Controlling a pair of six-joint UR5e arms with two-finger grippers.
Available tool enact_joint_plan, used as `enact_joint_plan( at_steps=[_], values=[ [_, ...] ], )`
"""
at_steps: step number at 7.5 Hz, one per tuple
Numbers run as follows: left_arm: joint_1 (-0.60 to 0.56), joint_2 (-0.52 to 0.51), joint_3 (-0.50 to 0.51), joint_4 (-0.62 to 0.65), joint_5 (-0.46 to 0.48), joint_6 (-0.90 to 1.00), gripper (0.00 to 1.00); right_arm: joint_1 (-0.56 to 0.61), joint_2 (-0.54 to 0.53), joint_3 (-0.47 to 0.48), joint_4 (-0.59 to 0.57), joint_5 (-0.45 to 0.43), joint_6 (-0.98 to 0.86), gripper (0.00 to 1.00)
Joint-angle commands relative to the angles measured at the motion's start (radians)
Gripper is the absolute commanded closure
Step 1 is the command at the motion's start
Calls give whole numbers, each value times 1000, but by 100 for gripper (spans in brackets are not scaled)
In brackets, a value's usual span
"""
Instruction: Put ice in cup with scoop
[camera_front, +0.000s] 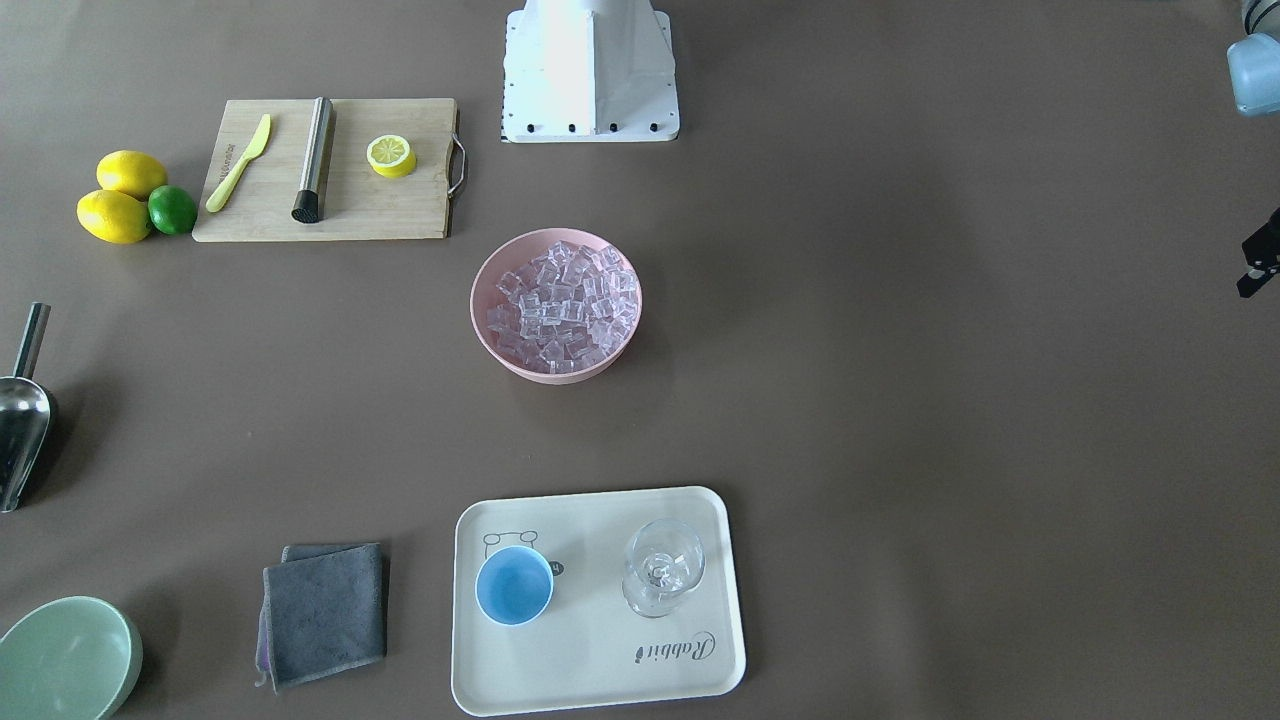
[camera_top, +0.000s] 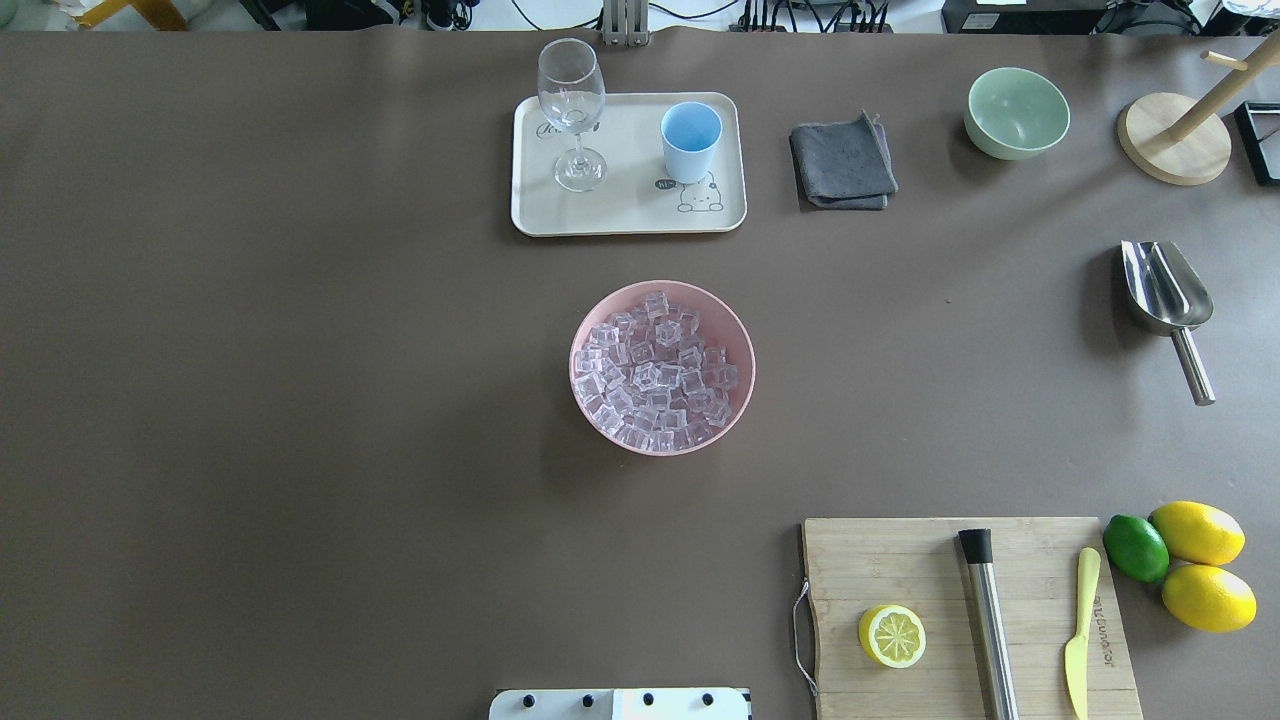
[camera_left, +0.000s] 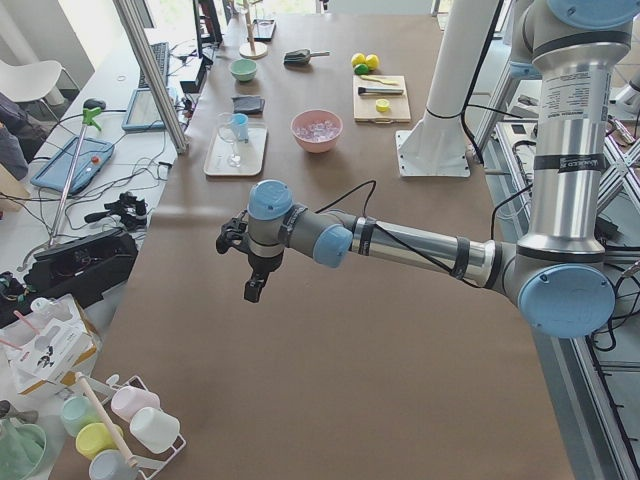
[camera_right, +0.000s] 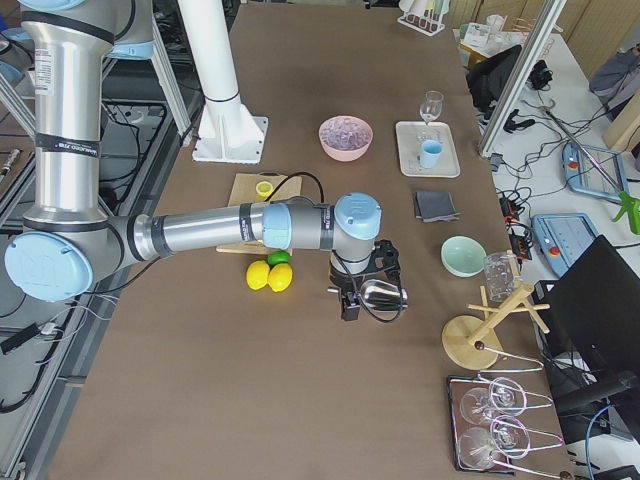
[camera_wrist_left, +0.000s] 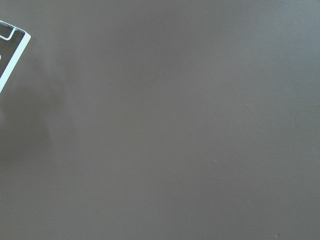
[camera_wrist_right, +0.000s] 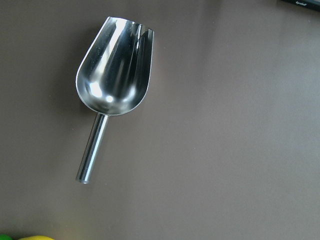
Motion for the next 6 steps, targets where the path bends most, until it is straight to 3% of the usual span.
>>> enact_joint_plan(
  at_steps=[1, 2, 6],
  values=[
    [0, 0, 0, 0, 0, 1, 1, 0, 0, -8, 29, -5, -8, 0],
    [0, 0, 1, 0, 0, 1, 1, -2, 16, -35, 82, -15, 11, 0],
    [28, -9, 20, 0, 6, 2, 1, 0, 3, -25, 84, -42, 24, 0]
  ],
)
